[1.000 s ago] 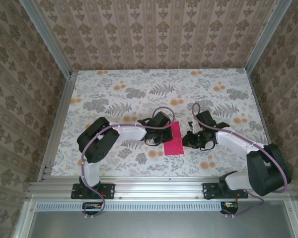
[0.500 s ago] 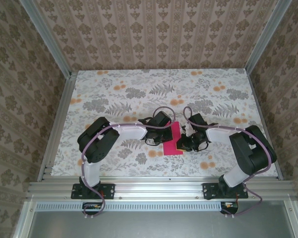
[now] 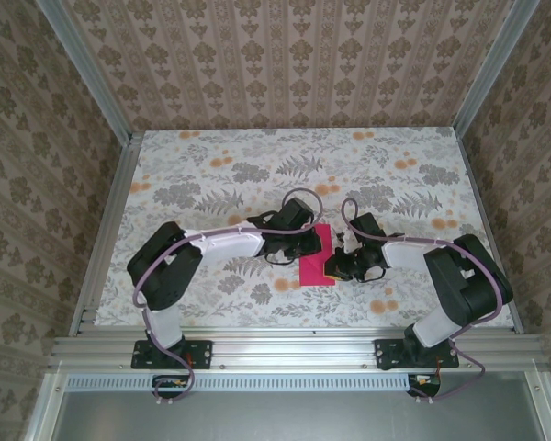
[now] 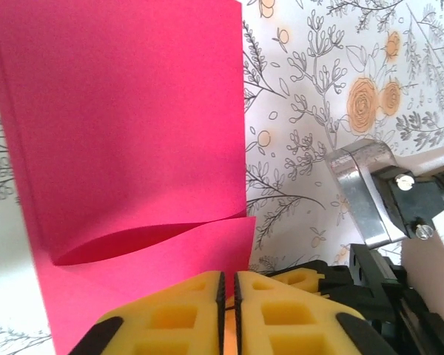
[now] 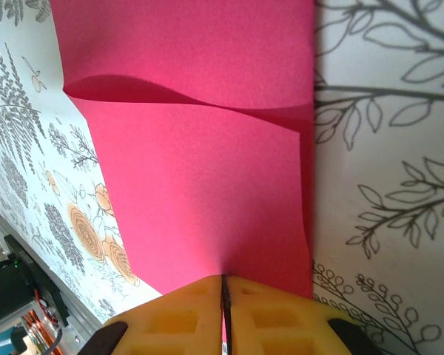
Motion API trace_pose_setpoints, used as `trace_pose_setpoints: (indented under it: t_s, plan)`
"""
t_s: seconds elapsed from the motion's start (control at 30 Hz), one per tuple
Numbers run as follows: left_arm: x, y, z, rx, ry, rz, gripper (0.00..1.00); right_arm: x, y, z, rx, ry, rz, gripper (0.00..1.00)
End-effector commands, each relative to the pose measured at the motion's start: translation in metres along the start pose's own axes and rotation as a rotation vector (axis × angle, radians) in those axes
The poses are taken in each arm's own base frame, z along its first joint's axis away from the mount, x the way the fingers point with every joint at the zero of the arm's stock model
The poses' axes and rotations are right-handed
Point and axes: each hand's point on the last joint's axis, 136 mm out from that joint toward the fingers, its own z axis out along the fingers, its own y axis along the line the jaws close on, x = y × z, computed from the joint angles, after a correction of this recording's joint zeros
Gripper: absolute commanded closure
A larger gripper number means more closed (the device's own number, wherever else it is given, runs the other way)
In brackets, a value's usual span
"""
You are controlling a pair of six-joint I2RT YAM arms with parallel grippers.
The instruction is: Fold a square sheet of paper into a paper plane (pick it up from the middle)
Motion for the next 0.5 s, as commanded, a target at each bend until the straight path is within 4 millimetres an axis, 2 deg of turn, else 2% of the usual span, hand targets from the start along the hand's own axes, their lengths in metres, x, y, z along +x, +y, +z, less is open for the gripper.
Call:
trace_pose_setpoints:
  t_s: [0.0, 0.23, 0.47]
  plan:
    - [0.012, 0.001, 0.014, 0.038, 0.038, -0.037, 0.9, 0.009, -0.03, 0.006, 0.114, -0.006, 0.068, 0.89]
    - [0.026, 0.015, 0.042, 0.051, 0.068, -0.094, 0.92, 0.011, -0.034, 0.006, 0.127, -0.004, 0.075, 0.89]
    - [0.02, 0.048, 0.044, -0.007, 0.008, -0.105, 0.91, 0.015, -0.041, 0.008, 0.151, 0.009, 0.078, 0.89]
